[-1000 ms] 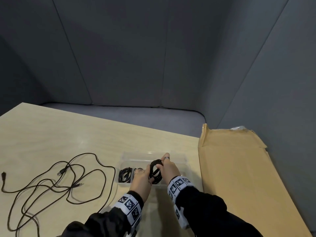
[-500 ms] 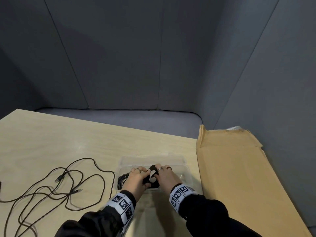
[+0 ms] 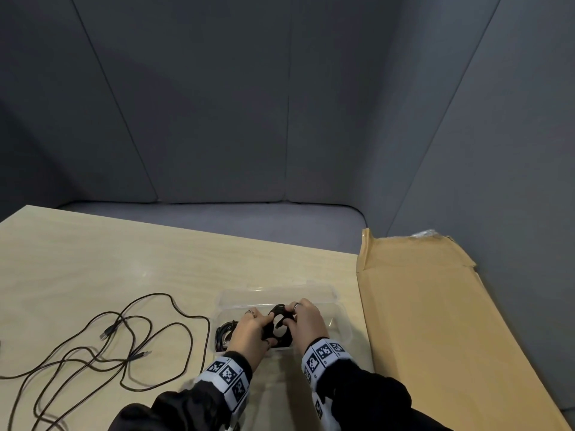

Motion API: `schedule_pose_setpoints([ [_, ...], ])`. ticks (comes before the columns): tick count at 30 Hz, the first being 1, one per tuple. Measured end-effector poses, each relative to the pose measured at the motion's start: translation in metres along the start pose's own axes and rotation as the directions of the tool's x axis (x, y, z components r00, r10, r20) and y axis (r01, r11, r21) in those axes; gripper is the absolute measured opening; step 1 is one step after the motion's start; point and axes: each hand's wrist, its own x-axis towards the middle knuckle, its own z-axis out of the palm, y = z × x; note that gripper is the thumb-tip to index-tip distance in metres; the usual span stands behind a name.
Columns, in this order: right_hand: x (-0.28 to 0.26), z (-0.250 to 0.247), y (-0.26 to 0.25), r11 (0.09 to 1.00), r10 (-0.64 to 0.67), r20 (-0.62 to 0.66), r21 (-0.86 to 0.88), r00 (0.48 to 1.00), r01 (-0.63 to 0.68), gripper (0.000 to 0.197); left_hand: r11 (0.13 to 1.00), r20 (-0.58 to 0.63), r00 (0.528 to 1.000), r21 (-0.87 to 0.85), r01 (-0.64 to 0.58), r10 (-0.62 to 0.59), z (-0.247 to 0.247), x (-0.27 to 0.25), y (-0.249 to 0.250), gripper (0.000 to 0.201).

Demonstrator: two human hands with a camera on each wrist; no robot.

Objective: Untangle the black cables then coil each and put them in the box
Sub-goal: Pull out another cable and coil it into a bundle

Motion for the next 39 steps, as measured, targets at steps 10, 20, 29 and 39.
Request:
schedule_pose_setpoints([
  [10,-0.002,0.011,0.011,0.954,-0.179,-0.007,-0.244,0.984,0.172,0.026,0.993,0.012,0.999,-0.107,0.044,-0.043,0.005,-0.008,-0.010,0.055],
  [20,-0.007,-0.001,0.002,0.770,-0.254,0.192,-0.552,0.948,0.318,0.023,0.929,0.303,0.946,0.304,-0.209,0.114,0.005,-0.026,-0.026,0.066],
  [29,-0.004,0.000,0.000,0.914,-0.022,0.117,-0.401,0.993,0.068,0.027,0.966,0.047,0.980,0.167,-0.200,0.195,0.018,-0.034,-0.031,0.061],
  [39,-0.003,0.001,-0.003,0.916,0.072,0.087,-0.399,0.994,-0.032,0.023,0.994,-0.065,0.993,0.040,-0.097,0.100,0.032,-0.038,-0.033,0.070],
])
